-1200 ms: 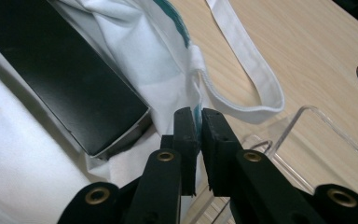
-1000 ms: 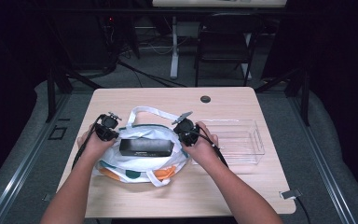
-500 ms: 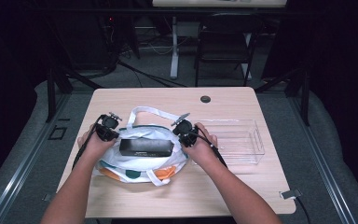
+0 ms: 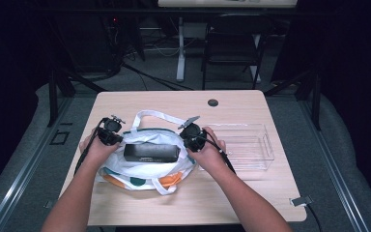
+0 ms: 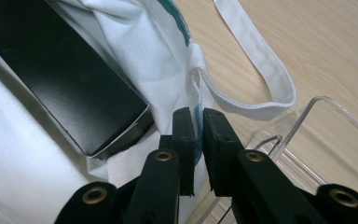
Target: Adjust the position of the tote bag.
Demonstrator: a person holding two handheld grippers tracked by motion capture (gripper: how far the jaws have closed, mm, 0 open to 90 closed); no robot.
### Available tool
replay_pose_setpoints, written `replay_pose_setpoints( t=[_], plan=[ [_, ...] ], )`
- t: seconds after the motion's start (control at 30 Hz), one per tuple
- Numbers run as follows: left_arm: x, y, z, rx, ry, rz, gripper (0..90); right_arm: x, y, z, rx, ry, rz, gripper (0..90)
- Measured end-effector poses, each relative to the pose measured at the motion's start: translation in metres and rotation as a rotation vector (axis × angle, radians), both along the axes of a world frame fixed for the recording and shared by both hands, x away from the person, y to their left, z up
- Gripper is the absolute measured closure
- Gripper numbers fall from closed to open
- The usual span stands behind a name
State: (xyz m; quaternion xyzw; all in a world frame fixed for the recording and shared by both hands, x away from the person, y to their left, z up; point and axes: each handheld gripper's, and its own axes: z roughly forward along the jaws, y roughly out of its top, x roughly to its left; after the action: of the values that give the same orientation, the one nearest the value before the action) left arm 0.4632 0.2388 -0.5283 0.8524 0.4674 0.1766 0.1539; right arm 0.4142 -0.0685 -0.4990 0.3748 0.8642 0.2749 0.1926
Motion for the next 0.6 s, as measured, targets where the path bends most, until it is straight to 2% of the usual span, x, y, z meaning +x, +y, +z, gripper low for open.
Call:
replay_pose_setpoints(
  t=[0.1,0.27,0.43,0.6],
  plan=[
    [-0.001,0.0,0.004,0.005,-0.001,-0.001,84.5,-0.002,-0.001,0.004,0.012,-0.003,0.009,83.4],
    [-0.003,0.003,0.011,-0.011,-0.015,0.005,79.5,-0.007,0.001,0.009,0.038,-0.011,0.02,82.5],
    [-0.006,0.005,0.017,-0.038,-0.029,0.015,69.5,-0.011,-0.001,0.013,0.065,-0.02,0.034,79.2],
    [-0.011,0.006,0.026,-0.028,-0.089,0.008,59.6,-0.015,-0.005,0.02,0.106,-0.036,0.038,74.5]
  ],
)
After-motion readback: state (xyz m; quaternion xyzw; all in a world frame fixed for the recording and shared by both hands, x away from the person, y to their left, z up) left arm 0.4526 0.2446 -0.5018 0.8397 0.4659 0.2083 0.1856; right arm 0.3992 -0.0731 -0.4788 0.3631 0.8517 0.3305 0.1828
